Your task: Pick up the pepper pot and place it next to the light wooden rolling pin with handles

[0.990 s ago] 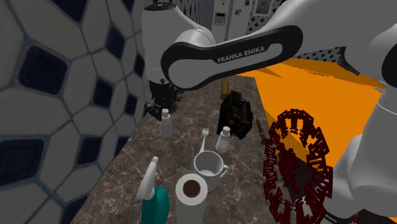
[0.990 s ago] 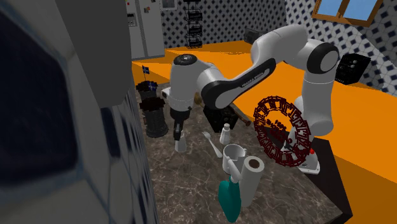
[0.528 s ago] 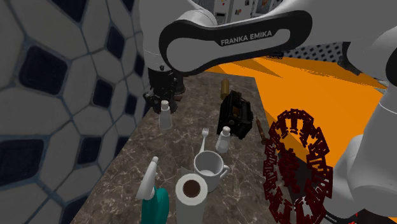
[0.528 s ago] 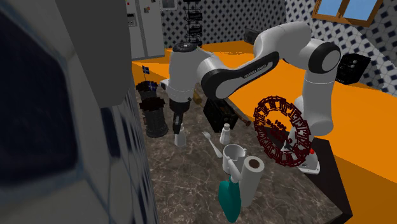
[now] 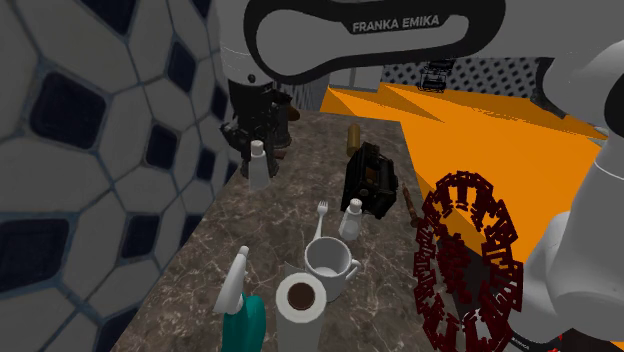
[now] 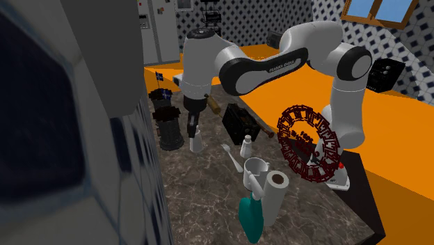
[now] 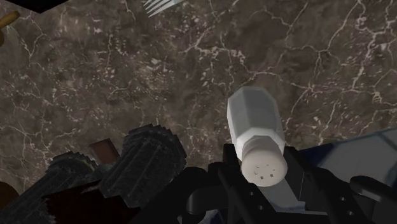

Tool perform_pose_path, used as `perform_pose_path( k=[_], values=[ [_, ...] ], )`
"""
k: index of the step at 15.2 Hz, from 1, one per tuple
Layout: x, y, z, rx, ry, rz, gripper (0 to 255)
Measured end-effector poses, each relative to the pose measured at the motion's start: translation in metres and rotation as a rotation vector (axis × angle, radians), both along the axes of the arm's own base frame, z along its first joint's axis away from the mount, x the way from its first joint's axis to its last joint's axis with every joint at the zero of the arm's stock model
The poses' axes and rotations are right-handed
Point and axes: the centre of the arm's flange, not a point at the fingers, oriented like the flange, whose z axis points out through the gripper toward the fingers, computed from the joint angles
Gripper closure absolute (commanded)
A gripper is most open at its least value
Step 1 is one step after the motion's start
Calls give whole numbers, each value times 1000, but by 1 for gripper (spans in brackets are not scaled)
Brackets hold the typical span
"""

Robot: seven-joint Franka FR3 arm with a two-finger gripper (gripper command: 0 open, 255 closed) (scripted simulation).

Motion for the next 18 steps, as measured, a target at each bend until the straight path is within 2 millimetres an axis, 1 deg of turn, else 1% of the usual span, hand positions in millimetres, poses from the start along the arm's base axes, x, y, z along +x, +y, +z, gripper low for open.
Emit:
perform_pose_path(
  k=[11,13,15,17,18],
  values=[
    [0,0,55,0,0,0,255],
    [2,-16,57,0,1,-1,255],
    [5,-40,58,0,0,-1,255],
    [4,-66,59,-1,1,-1,255],
    [7,-78,57,0,0,-1,255]
  ],
)
